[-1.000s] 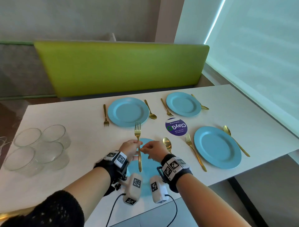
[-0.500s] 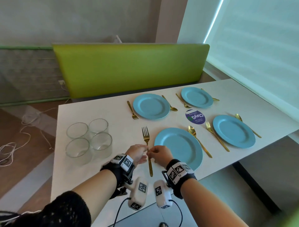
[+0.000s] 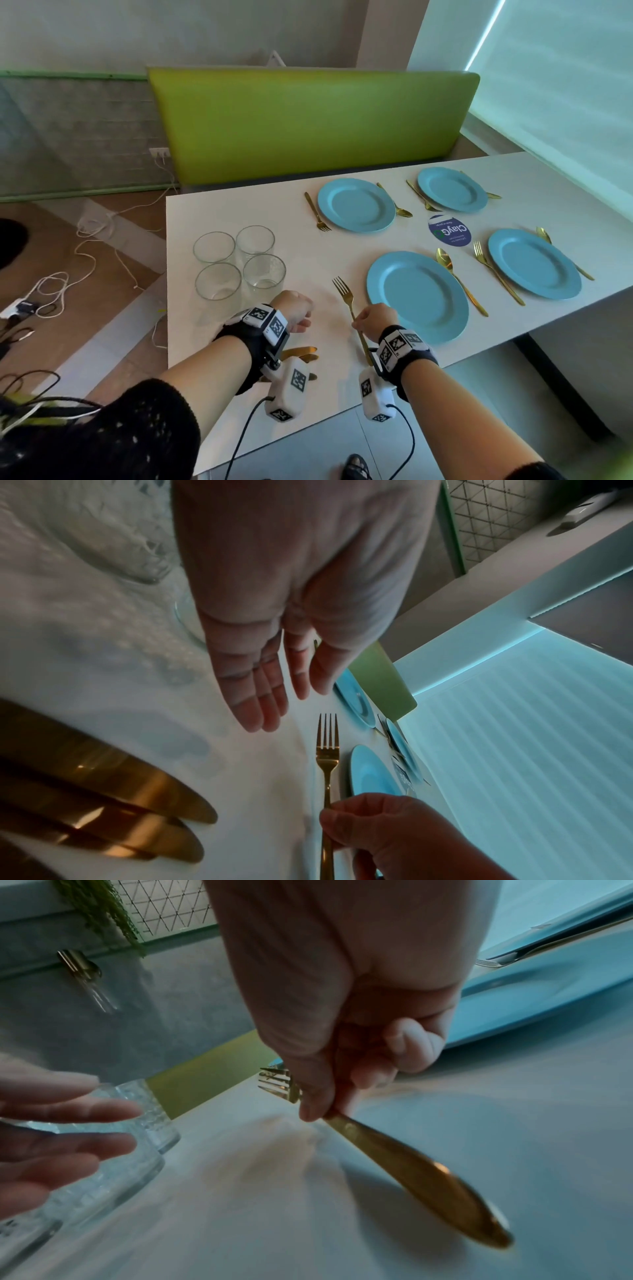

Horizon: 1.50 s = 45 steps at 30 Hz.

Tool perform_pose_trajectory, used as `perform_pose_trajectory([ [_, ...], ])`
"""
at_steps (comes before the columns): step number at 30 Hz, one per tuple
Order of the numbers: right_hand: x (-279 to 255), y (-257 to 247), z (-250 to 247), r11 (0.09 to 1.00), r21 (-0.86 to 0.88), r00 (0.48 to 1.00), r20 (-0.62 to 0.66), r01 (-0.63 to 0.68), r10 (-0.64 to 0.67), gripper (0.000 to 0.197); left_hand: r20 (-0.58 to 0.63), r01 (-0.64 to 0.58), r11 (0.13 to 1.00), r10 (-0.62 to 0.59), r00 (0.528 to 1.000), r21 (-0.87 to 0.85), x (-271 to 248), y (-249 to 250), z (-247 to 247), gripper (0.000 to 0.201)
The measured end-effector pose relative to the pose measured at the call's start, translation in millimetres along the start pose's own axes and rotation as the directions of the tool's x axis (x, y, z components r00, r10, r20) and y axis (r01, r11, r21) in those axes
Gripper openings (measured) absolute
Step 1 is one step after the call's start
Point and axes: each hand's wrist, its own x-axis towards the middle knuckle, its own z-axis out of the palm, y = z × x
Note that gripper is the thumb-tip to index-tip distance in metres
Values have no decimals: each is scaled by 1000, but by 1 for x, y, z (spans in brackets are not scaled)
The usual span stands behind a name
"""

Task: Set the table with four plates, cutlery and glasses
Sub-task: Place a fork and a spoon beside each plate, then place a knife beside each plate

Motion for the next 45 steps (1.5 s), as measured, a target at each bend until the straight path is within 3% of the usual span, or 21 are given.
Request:
perform_pose_trajectory([
  [9, 13, 1, 12, 997, -29, 996, -57, -69, 67, 32, 19, -11, 1000, 11, 1000, -1, 3, -6, -5, 5],
  [13, 21, 3, 11, 991, 30, 986, -99, -133, 135, 33, 23, -4, 1000, 4, 1000, -20, 6, -8, -6, 21],
  [21, 30, 6, 3, 973, 94, 963, -151, -213, 225, 42, 2, 2, 1000, -2, 1000, 17, 11, -15, -10, 20],
  [33, 26, 19, -5, 972, 73, 961, -154, -222, 231, 50, 10, -14, 999, 14, 1000, 51, 7, -17, -10, 18],
  [38, 20, 25, -4, 971, 99, 961, -156, -216, 229, 52, -22, -42, 985, 47, 999, 169, 3, -24, -15, 15],
  [40, 16, 25, -3, 973, 120, 962, -167, -199, 217, 52, -32, -54, 927, 71, 997, 372, -2, -28, -22, 7],
  [42, 11, 23, -2, 976, 138, 964, -183, -171, 194, 49, -30, -63, 771, 106, 994, 634, -10, -33, -31, 12],
  [43, 8, 22, -2, 977, 148, 966, -188, -153, 179, 48, -28, -53, 680, 107, 994, 731, -14, -37, -35, 20],
  [45, 2, 16, -1, 982, 154, 971, -193, -110, 139, 43, -32, -10, 521, 71, 997, 853, -17, -49, -42, 56],
])
